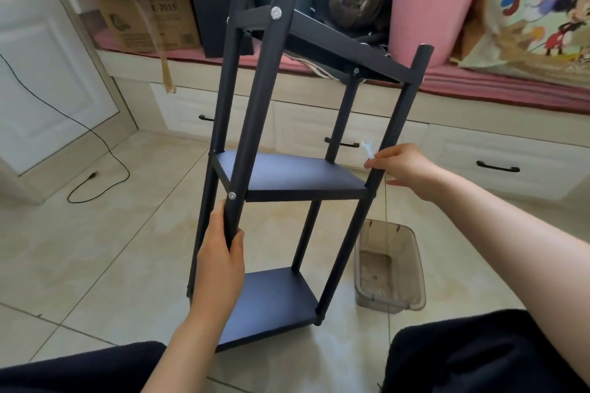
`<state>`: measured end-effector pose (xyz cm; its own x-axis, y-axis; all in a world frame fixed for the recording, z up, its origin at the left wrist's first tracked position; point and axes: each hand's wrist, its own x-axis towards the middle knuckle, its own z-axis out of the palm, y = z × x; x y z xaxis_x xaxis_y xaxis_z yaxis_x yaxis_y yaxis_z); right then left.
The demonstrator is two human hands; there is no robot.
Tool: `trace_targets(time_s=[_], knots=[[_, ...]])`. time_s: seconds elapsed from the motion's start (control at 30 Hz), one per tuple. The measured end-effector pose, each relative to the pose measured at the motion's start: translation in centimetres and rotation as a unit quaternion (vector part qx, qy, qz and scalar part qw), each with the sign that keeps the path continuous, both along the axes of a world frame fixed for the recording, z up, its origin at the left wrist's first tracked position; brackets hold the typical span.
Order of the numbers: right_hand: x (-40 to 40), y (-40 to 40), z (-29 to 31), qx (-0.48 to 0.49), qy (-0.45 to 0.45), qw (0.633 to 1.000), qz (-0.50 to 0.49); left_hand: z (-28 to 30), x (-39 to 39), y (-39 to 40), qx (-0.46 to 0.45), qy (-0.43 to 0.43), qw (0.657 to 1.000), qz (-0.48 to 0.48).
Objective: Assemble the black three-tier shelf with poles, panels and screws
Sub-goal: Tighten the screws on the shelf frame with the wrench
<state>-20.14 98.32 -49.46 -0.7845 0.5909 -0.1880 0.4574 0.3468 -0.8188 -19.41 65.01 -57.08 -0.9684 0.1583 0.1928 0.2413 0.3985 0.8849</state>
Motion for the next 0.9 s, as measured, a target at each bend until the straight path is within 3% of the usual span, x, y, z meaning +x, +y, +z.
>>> trace_targets(time_s=[0.13,0.23,0.43,0.53,0.9], knots=[[-0.3,-0.3,0.7,-0.062,0.006,0.998,-0.024,-0.2,0.1,-0.2,-0.016,0.017,1.000,0.018],[0.1,-0.4,0.7,-0.045,-0.009,0.999,-0.010,-0.4,0.3,-0.1,-0.001,0.035,0.998,0.048],[0.9,-1.0,0.8,-0.026,-0.005,0.999,0.024,-1.0,0.8,0.1,0.106,-0.006,0.981,0.165],[1.4,-1.1,0.8,-0.033,0.002,0.998,0.054,-0.8,0.4,-0.1,0.099,0.038,0.971,0.214],[2.6,-2.1,1.6,0.003,0.003,0.995,0.098,-1.5,-0.9,-0.7,0.089,0.033,0.969,0.230]])
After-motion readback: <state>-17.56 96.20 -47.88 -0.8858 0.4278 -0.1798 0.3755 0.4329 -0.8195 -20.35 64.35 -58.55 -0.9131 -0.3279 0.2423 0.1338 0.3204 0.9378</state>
